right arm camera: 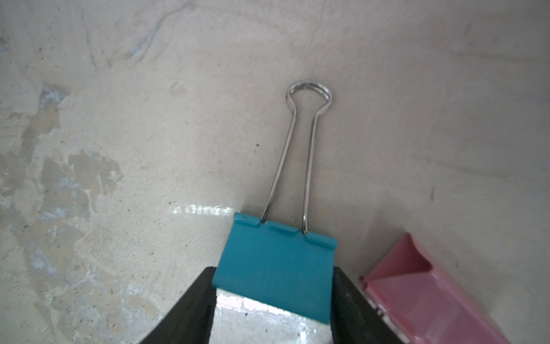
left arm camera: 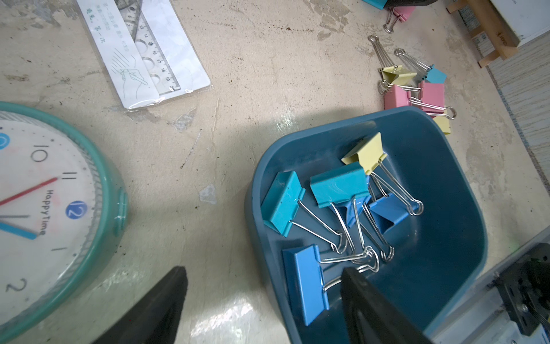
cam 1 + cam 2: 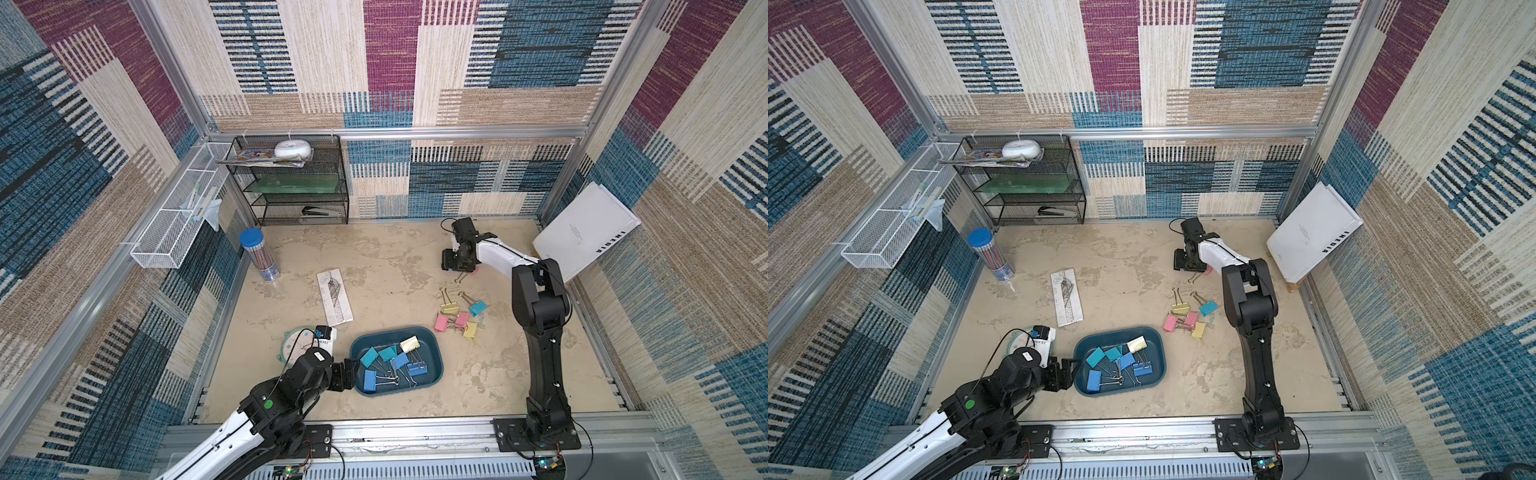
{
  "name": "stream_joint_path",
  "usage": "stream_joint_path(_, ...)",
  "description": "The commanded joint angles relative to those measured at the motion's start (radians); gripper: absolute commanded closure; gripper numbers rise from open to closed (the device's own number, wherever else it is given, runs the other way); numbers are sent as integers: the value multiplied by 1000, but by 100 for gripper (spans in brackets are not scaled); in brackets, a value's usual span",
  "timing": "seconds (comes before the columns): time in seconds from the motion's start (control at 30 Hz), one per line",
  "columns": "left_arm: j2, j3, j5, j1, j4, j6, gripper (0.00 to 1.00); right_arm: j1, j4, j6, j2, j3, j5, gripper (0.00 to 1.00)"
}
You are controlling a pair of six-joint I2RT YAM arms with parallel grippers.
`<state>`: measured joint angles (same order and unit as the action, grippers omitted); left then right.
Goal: Put the binder clips in the storage box
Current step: Pick up the binder clip at the center of the board.
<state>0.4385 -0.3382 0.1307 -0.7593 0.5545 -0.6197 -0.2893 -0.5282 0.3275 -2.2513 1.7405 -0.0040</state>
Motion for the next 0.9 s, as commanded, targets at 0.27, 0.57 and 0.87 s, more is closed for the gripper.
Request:
stream_joint_path(0.27, -2, 5, -8, 0, -2, 14, 15, -26, -56, -4, 2, 3, 57, 54)
stream_joint_path(0.57, 2, 5, -3, 1, -3, 12, 15, -67, -70, -98, 127, 35, 21, 55)
stream_joint_path(0.87, 2, 3, 0, 0, 1, 11, 15, -329, 14, -114, 503, -405, -66, 56)
